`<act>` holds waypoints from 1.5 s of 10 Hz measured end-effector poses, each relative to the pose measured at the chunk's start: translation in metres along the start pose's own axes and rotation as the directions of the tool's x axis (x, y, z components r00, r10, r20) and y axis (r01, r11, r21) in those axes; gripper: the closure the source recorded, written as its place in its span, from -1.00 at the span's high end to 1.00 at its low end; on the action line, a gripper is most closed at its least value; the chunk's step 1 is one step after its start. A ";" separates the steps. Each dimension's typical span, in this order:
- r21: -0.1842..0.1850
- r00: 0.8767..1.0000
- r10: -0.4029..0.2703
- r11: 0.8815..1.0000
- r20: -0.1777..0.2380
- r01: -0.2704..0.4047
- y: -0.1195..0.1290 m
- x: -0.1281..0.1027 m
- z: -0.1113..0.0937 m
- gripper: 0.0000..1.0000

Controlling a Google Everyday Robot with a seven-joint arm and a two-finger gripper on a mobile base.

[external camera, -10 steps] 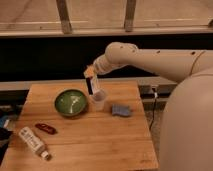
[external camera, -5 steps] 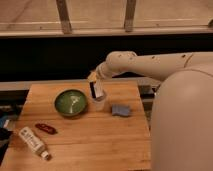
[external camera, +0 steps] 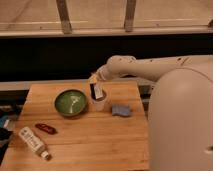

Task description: Place the eraser in the ceramic cup

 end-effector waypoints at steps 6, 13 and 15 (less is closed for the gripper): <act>-0.001 0.999 -0.014 1.000 0.034 0.014 -0.011 0.000 0.009 -0.93; -0.002 0.999 -0.013 1.000 0.034 0.013 -0.010 0.000 0.009 0.20; -0.002 0.999 -0.013 1.000 0.034 0.013 -0.010 0.000 0.009 0.53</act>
